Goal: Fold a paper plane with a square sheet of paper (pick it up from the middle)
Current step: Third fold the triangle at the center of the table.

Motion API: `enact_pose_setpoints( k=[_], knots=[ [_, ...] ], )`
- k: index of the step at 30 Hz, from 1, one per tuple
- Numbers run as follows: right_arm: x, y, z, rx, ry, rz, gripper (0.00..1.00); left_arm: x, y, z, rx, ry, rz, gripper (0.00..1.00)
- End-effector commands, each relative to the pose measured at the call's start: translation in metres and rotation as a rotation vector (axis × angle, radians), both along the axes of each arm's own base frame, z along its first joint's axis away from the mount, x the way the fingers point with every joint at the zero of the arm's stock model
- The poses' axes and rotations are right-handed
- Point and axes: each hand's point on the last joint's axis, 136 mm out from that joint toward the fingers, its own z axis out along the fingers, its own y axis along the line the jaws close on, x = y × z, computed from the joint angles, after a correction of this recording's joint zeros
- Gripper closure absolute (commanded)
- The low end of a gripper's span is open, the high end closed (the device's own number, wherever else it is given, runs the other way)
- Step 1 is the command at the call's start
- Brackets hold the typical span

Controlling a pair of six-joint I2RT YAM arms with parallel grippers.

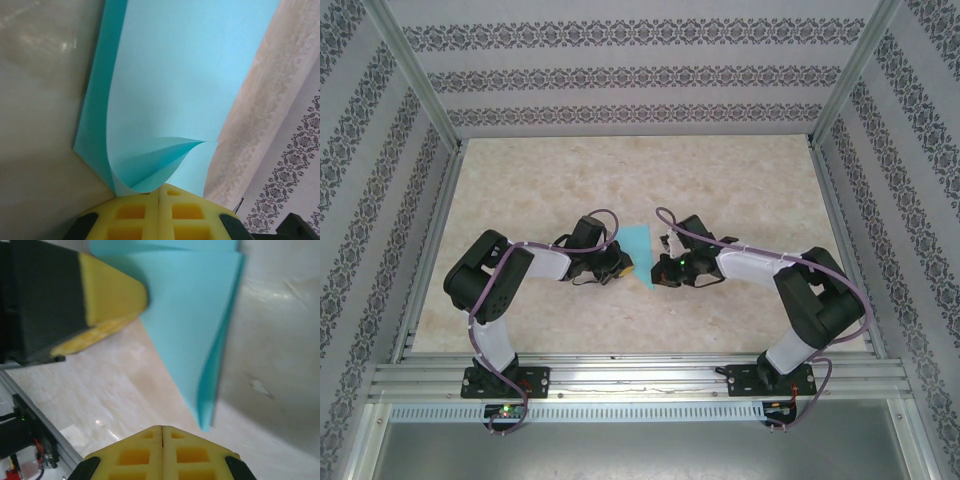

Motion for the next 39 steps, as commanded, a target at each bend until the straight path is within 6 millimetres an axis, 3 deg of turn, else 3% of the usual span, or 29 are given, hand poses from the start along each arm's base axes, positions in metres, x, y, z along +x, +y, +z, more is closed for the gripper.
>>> enact_pose_setpoints(
  k=[1, 7, 12, 18, 23, 32, 39],
  knots=[
    [0.01, 0.018, 0.0, 0.018, 0.019, 0.008, 1.0, -0.019, 0.01, -0.036, 0.084, 0.1, -0.01, 1.0],
    [0.021, 0.023, -0.021, -0.008, 0.05, -0.009, 1.0, -0.018, 0.009, -0.034, 0.079, 0.097, -0.012, 1.0],
    [0.015, 0.006, -0.041, -0.076, 0.101, -0.046, 1.0, -0.014, 0.006, -0.028, 0.072, 0.075, -0.019, 1.0],
    [0.0, -0.004, -0.058, -0.102, 0.152, -0.045, 1.0, 0.002, -0.009, 0.005, 0.039, -0.006, -0.07, 1.0],
    [0.001, -0.004, -0.058, -0.102, 0.149, -0.052, 1.0, 0.008, -0.014, 0.025, 0.033, -0.035, -0.086, 0.99],
    [0.003, -0.005, -0.055, -0.103, 0.14, -0.055, 1.0, -0.003, -0.008, 0.005, 0.091, 0.019, -0.086, 1.0],
    [0.002, -0.005, -0.056, -0.104, 0.138, -0.044, 1.0, 0.018, 0.029, -0.015, 0.181, 0.025, -0.018, 1.0]
  ],
)
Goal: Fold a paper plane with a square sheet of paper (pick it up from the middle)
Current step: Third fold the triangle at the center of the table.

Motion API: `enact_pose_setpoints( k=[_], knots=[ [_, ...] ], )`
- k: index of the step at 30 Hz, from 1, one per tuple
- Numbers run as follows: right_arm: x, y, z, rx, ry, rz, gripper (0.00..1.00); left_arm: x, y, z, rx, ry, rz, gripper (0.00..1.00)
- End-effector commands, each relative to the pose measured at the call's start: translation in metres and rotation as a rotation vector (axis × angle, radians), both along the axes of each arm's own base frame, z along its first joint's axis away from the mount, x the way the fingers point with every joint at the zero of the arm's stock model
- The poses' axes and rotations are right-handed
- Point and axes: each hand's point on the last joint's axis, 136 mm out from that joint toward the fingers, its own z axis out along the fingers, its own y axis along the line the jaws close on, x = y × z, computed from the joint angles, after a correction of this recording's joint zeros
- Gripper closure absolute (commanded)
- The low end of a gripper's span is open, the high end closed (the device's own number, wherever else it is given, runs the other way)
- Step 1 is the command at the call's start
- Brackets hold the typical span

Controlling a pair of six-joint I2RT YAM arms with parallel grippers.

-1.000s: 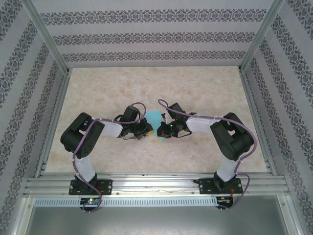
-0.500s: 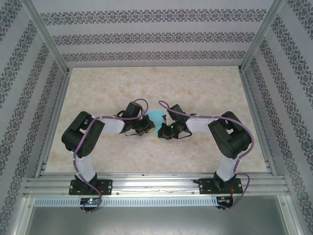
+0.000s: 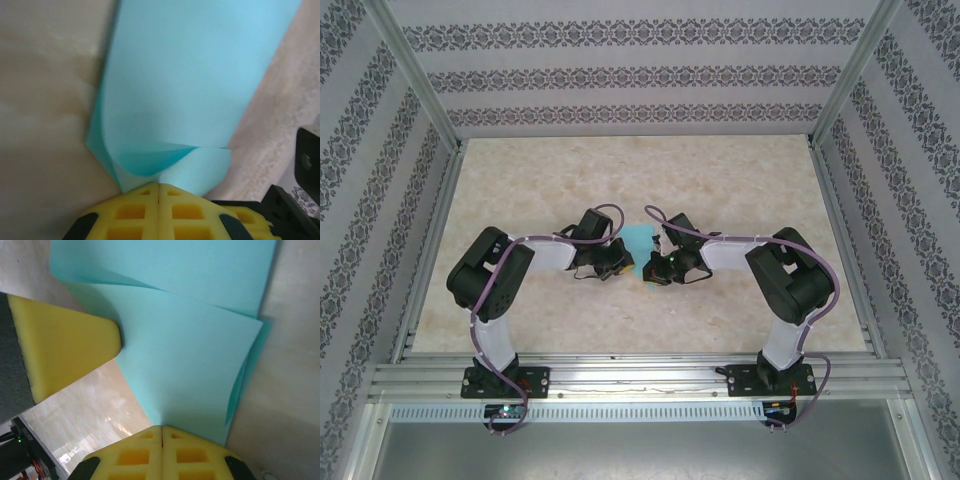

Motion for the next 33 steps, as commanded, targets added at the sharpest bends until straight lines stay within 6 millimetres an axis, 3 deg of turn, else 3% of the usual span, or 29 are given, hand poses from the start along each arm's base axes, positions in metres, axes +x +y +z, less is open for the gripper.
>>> enact_pose_setpoints(
  k=[1, 18, 21, 25, 29, 33],
  knots=[
    [-0.015, -0.018, -0.02, -0.087, 0.057, -0.008, 1.0, 0.013, 0.03, -0.016, 0.084, 0.005, 0.054, 1.0],
    [-0.017, -0.025, -0.018, -0.101, 0.046, 0.01, 1.0, 0.045, 0.07, -0.013, 0.137, 0.018, 0.129, 1.0],
    [-0.017, -0.025, -0.018, -0.103, 0.044, 0.013, 1.0, 0.049, 0.067, 0.0, 0.122, -0.006, 0.106, 1.0],
    [-0.016, -0.025, -0.016, -0.103, 0.042, 0.016, 1.0, 0.051, 0.071, 0.031, 0.163, -0.063, 0.066, 1.0],
    [-0.014, -0.026, -0.015, -0.102, 0.036, 0.008, 1.0, 0.05, 0.059, 0.063, 0.117, -0.138, 0.057, 1.0],
    [-0.012, -0.024, -0.013, -0.095, 0.037, 0.008, 1.0, 0.036, 0.029, 0.065, 0.086, -0.137, -0.012, 1.0]
  ],
)
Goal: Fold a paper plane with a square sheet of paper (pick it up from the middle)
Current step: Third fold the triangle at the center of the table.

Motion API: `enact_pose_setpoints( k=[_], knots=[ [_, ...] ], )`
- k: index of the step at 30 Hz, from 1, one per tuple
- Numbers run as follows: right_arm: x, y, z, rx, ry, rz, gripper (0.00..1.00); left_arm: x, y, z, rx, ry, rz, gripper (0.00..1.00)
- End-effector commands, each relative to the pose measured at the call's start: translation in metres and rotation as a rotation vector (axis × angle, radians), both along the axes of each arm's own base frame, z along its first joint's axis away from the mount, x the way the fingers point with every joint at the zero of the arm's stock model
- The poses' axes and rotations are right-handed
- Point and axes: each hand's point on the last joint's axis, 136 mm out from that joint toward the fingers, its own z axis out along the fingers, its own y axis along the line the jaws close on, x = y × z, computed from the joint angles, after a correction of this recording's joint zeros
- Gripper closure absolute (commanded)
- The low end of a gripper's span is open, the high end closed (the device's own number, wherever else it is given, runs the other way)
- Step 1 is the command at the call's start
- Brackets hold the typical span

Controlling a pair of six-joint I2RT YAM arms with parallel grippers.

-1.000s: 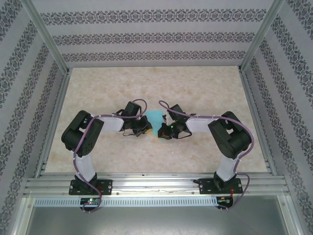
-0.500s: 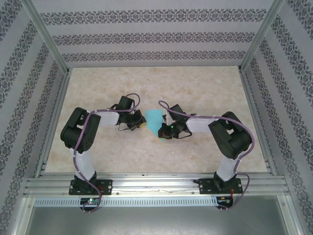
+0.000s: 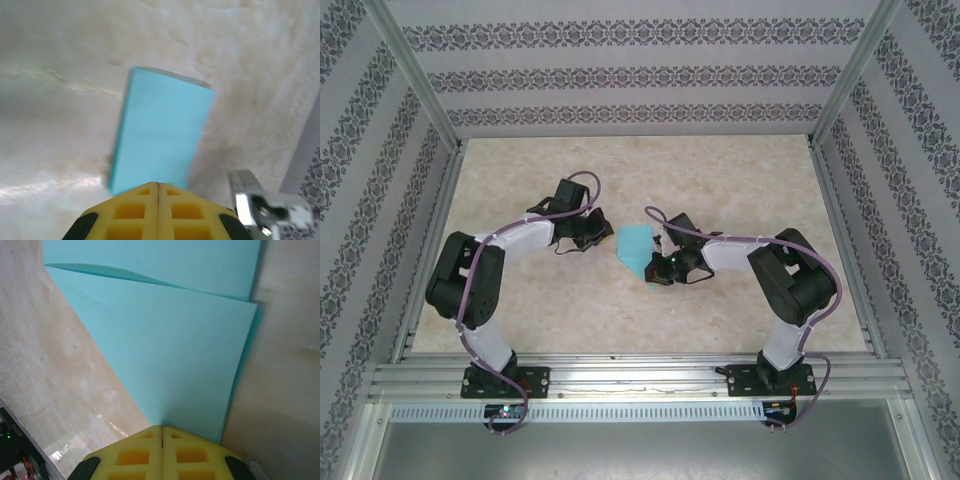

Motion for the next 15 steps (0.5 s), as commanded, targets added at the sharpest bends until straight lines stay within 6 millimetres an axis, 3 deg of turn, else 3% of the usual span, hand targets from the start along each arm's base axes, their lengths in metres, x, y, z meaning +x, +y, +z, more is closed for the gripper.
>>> enact_pose_setpoints(
  k=[1, 8, 15],
  knots=[
    [-0.01, -0.018, -0.013, -0.075, 0.053, -0.018, 1.0, -0.02, -0.027, -0.003, 0.002, 0.028, -0.09, 1.0],
    [-0.01, -0.019, -0.015, -0.079, 0.06, -0.028, 1.0, -0.047, -0.058, -0.036, 0.032, 0.071, -0.182, 1.0],
    [-0.011, -0.019, -0.014, -0.077, 0.062, -0.022, 1.0, -0.049, -0.037, -0.075, 0.157, 0.06, -0.144, 1.0]
  ],
)
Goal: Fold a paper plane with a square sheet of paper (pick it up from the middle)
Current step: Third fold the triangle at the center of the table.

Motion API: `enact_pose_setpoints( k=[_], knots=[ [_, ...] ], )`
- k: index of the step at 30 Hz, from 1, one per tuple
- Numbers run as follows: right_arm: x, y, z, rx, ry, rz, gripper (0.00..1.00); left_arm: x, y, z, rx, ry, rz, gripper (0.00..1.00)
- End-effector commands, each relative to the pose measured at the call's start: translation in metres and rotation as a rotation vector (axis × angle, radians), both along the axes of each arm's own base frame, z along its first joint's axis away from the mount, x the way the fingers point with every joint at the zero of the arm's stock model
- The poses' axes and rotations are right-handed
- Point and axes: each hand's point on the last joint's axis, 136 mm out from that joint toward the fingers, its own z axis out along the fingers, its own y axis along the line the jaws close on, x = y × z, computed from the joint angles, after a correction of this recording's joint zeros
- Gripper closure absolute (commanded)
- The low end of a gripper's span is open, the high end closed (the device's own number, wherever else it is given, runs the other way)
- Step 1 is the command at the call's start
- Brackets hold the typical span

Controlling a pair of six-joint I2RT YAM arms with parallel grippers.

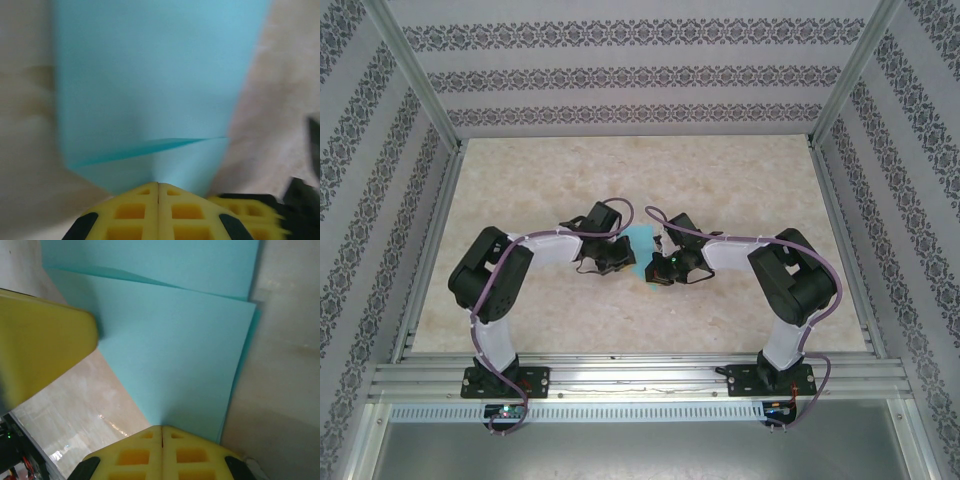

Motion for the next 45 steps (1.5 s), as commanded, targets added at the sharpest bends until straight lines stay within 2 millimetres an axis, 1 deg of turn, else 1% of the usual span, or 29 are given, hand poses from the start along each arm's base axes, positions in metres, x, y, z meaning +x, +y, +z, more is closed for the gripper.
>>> enact_pose_setpoints(
  k=[1, 3, 5, 6, 10, 14, 17, 19, 24, 26, 29, 30, 32, 33, 35, 39, 40, 41, 45],
  knots=[
    [-0.012, -0.017, -0.014, -0.076, 0.059, -0.015, 1.0, 0.007, 0.015, -0.017, 0.063, -0.047, 0.008, 1.0],
    [-0.012, -0.017, -0.014, -0.076, 0.061, -0.013, 1.0, 0.009, 0.024, -0.029, 0.068, -0.031, 0.023, 1.0],
    [-0.012, -0.017, -0.014, -0.076, 0.061, -0.01, 1.0, 0.012, 0.031, -0.035, 0.043, -0.008, 0.06, 1.0],
    [-0.012, -0.018, -0.014, -0.077, 0.061, -0.011, 1.0, 0.015, 0.033, -0.034, 0.026, -0.004, 0.072, 1.0],
    [-0.012, -0.02, -0.014, -0.081, 0.058, -0.018, 1.0, 0.02, 0.047, -0.029, 0.064, -0.022, 0.109, 1.0],
    [-0.013, -0.02, -0.015, -0.08, 0.06, -0.018, 1.0, 0.03, 0.051, -0.026, 0.049, 0.002, 0.133, 1.0],
    [-0.013, -0.02, -0.015, -0.081, 0.061, -0.014, 1.0, 0.042, 0.045, -0.011, 0.017, -0.026, 0.138, 1.0],
    [-0.013, -0.022, -0.016, -0.085, 0.06, -0.015, 1.0, 0.045, 0.044, -0.004, 0.014, -0.033, 0.137, 1.0],
    [-0.013, -0.025, -0.017, -0.093, 0.061, -0.017, 1.0, 0.047, 0.046, 0.003, 0.026, -0.047, 0.14, 0.99],
    [-0.013, -0.025, -0.016, -0.09, 0.061, -0.015, 1.0, 0.048, 0.04, 0.014, -0.015, -0.072, 0.132, 0.99],
    [-0.014, -0.026, -0.015, -0.092, 0.059, -0.004, 1.0, 0.047, 0.037, 0.035, -0.031, -0.129, 0.128, 0.94],
    [-0.014, -0.027, -0.014, -0.096, 0.059, 0.001, 1.0, 0.047, 0.037, 0.041, -0.027, -0.152, 0.133, 0.94],
    [-0.015, -0.031, -0.015, -0.108, 0.06, 0.012, 1.0, 0.044, 0.033, 0.049, -0.04, -0.183, 0.127, 0.95],
    [-0.016, -0.034, -0.015, -0.118, 0.062, 0.017, 1.0, 0.041, 0.029, 0.049, -0.048, -0.181, 0.121, 0.95],
    [-0.016, -0.037, -0.015, -0.128, 0.062, 0.031, 1.0, 0.035, 0.016, 0.046, -0.083, -0.168, 0.089, 0.95],
    [-0.016, -0.036, -0.011, -0.126, 0.054, 0.053, 1.0, 0.023, -0.01, 0.033, -0.116, -0.131, 0.008, 0.96],
    [-0.015, -0.036, -0.01, -0.123, 0.054, 0.054, 1.0, 0.02, -0.014, 0.026, -0.107, -0.118, -0.011, 0.96],
    [-0.014, -0.035, -0.009, -0.121, 0.051, 0.053, 1.0, 0.018, -0.015, 0.022, -0.098, -0.11, -0.02, 0.96],
    [-0.013, -0.034, -0.008, -0.117, 0.051, 0.052, 1.0, 0.016, -0.007, 0.001, -0.055, -0.088, 0.01, 0.95]
  ],
)
